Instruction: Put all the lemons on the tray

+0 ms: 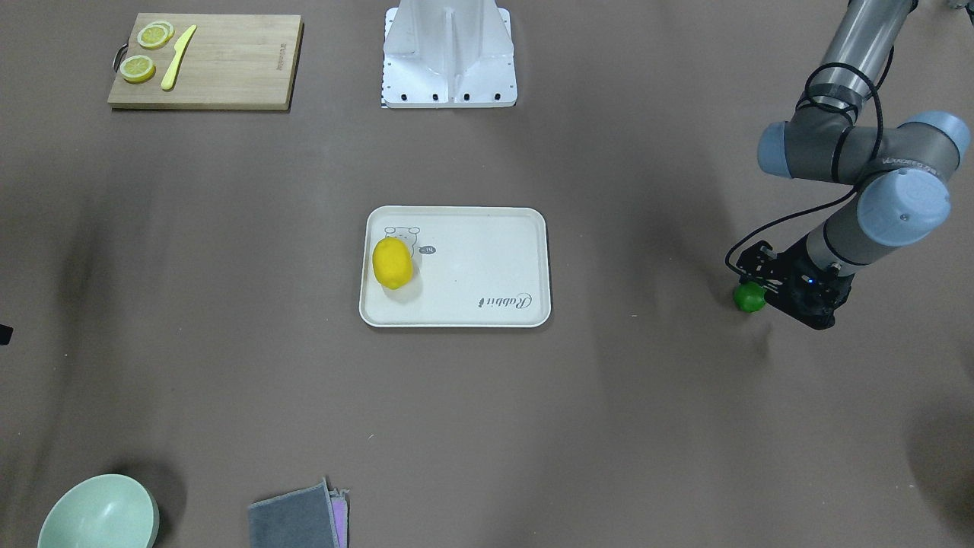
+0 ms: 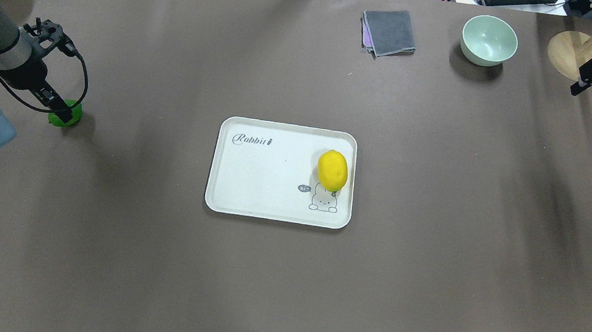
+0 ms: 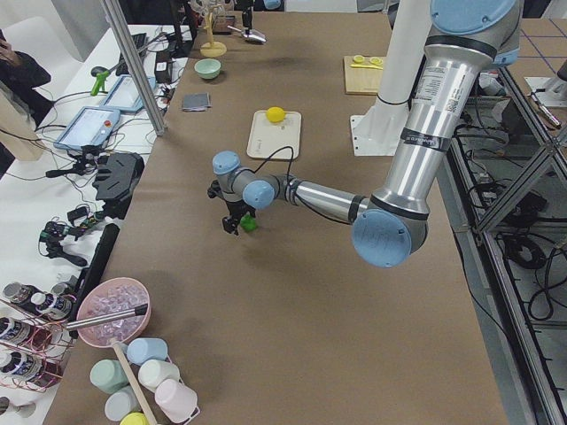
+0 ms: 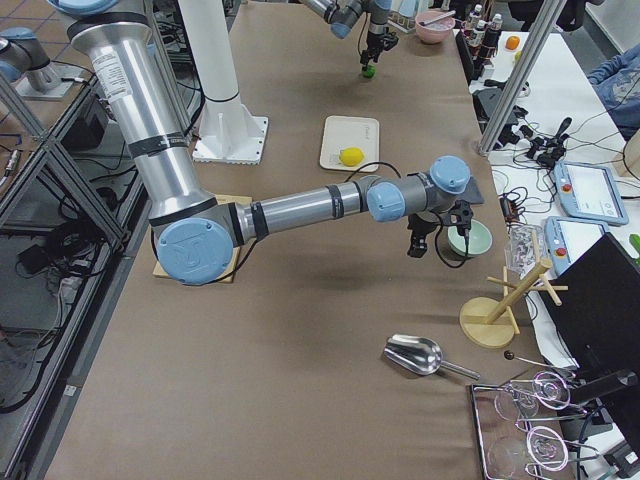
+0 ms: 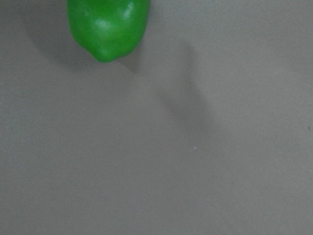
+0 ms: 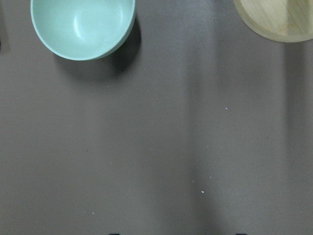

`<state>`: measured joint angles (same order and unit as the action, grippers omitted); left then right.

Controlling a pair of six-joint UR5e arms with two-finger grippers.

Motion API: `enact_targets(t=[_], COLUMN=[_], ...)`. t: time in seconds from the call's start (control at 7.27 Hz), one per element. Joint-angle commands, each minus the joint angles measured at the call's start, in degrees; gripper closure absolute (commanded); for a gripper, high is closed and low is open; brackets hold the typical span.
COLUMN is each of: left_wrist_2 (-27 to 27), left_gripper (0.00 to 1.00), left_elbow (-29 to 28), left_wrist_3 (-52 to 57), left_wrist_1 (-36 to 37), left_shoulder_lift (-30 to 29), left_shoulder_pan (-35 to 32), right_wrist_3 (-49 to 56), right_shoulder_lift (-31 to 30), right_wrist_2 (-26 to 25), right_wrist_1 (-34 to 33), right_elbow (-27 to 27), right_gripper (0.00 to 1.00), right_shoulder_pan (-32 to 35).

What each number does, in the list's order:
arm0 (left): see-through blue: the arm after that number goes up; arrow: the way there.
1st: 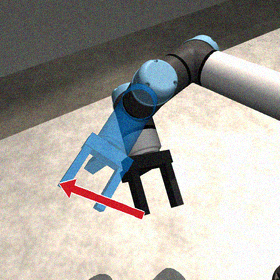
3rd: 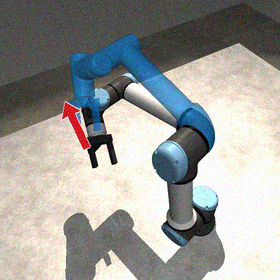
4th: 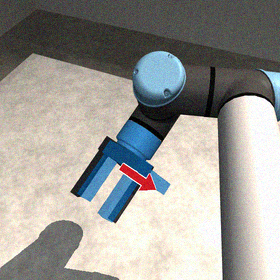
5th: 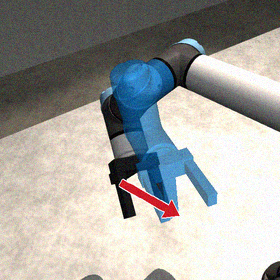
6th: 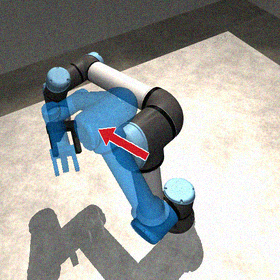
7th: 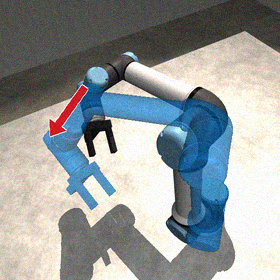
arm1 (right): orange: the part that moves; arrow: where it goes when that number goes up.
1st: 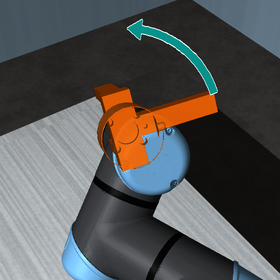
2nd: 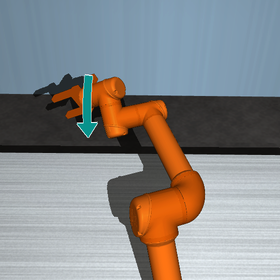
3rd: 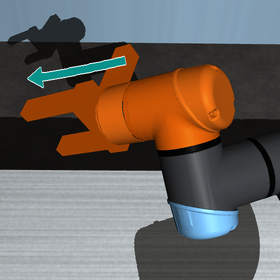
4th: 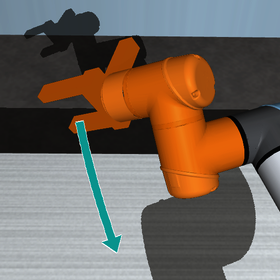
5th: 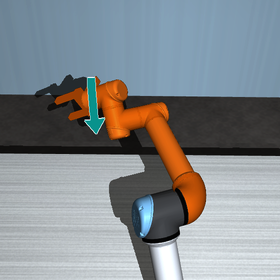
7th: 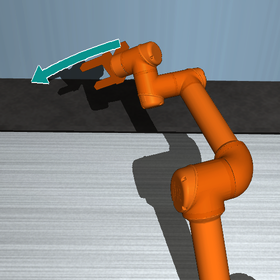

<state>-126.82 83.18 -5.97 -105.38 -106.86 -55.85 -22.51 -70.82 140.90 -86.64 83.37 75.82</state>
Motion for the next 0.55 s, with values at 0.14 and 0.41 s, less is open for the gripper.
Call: enact_targets(t=[0.14, 0.41], left_wrist_2=[-0.18, -4.03], left_gripper=[0.45, 0.97], left_elbow=[-0.21, -0.21], left_wrist_3=[-0.18, -2.79], left_wrist_1=[0.18, 0.7], left_shoulder_lift=[-0.28, -0.37], left_shoulder_pan=[0.04, -0.66], right_wrist_3=[8.08, 8.71], right_shoulder_lift=[-3.7, -8.86], right_wrist_2=[-1.77, -3.86], right_wrist_1=[-0.11, 0.33], right_elbow=[0.3, 5.01], right_gripper=[0.0, 0.0], right_shoulder_pan=[2.57, 2.75])
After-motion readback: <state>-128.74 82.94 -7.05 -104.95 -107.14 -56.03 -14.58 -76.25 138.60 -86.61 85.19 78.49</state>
